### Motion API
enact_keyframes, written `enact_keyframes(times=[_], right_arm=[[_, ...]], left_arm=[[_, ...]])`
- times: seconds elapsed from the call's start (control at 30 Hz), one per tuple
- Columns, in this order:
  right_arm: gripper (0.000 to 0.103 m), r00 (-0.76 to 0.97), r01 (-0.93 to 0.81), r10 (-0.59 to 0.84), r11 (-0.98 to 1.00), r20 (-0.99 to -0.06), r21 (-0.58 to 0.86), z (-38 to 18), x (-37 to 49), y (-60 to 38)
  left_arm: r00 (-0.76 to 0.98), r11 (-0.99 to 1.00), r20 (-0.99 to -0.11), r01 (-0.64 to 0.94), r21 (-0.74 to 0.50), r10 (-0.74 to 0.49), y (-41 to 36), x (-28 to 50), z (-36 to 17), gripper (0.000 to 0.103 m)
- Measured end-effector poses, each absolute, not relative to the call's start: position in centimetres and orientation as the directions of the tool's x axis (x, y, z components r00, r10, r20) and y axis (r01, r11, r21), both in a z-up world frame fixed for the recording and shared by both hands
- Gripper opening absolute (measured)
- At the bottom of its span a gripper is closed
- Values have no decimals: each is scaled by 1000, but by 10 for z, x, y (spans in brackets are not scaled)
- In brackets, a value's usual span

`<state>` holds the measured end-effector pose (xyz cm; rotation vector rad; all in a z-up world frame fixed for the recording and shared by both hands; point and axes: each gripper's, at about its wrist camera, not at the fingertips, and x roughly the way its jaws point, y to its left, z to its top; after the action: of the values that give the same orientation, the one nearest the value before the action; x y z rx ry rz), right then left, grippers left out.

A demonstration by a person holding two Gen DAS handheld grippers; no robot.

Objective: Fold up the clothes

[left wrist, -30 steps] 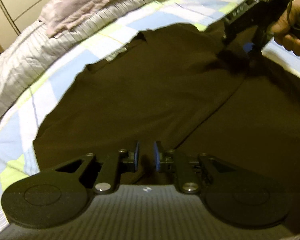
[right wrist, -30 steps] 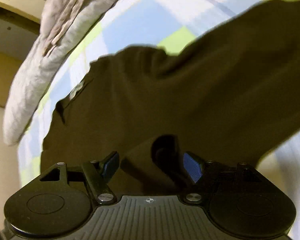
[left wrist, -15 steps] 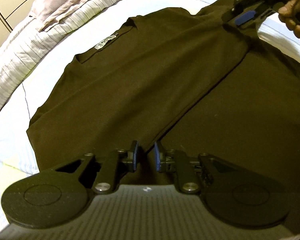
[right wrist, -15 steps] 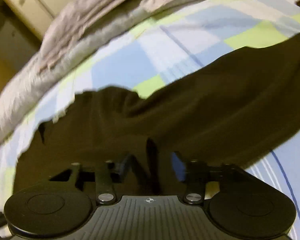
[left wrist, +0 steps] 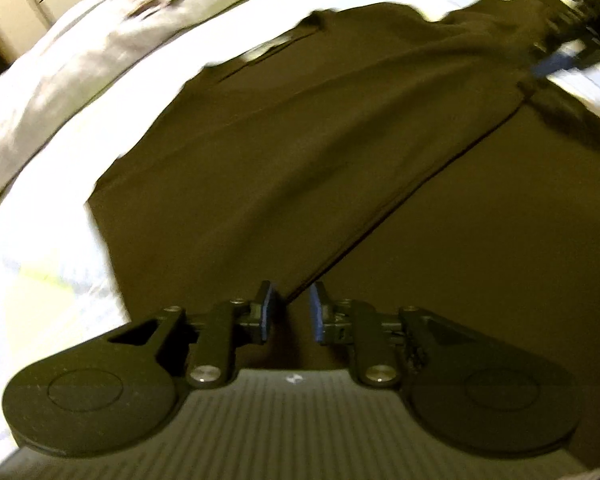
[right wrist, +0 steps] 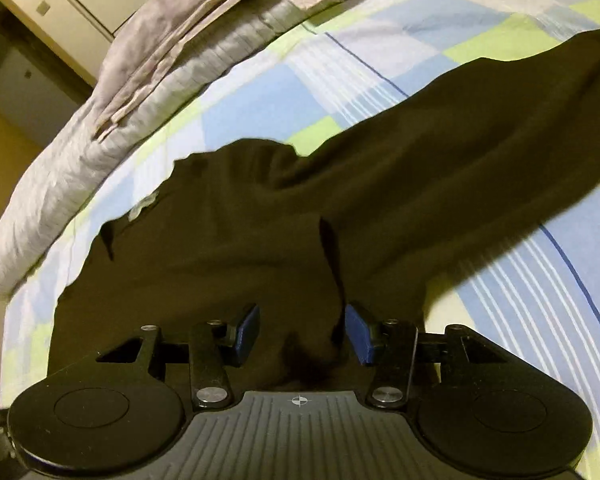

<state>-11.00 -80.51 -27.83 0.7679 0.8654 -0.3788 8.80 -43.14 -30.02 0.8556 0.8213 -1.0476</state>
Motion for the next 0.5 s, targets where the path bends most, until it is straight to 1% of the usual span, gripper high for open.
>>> enact_keyframes(times=[0.1,0.17,0.23,0.37,0.5], right_arm=[[51,545,613,64,650,-836,449,-291,-115,-794],[54,543,634,76,616,-836,468,-292,-122,-791],[54,543,666,68,572,-837,479,-289,-128,-790],[54,538,719,-41,543,-842,433,-269,-138,-787],[54,566,756,-155,489,-810,435,-245,-161,-802]], left_arm=[[284,323,-902,930,175,-326,-407,107,-305,20],[280,338,-917,924,177,-285,-392,117,-311,22],[269,338,-916,927,162,-297,-383,120,-309,22],[254,305,-911,940,154,-325,-380,113,-303,22],[243,274,-897,951,144,-369,-394,93,-291,22]])
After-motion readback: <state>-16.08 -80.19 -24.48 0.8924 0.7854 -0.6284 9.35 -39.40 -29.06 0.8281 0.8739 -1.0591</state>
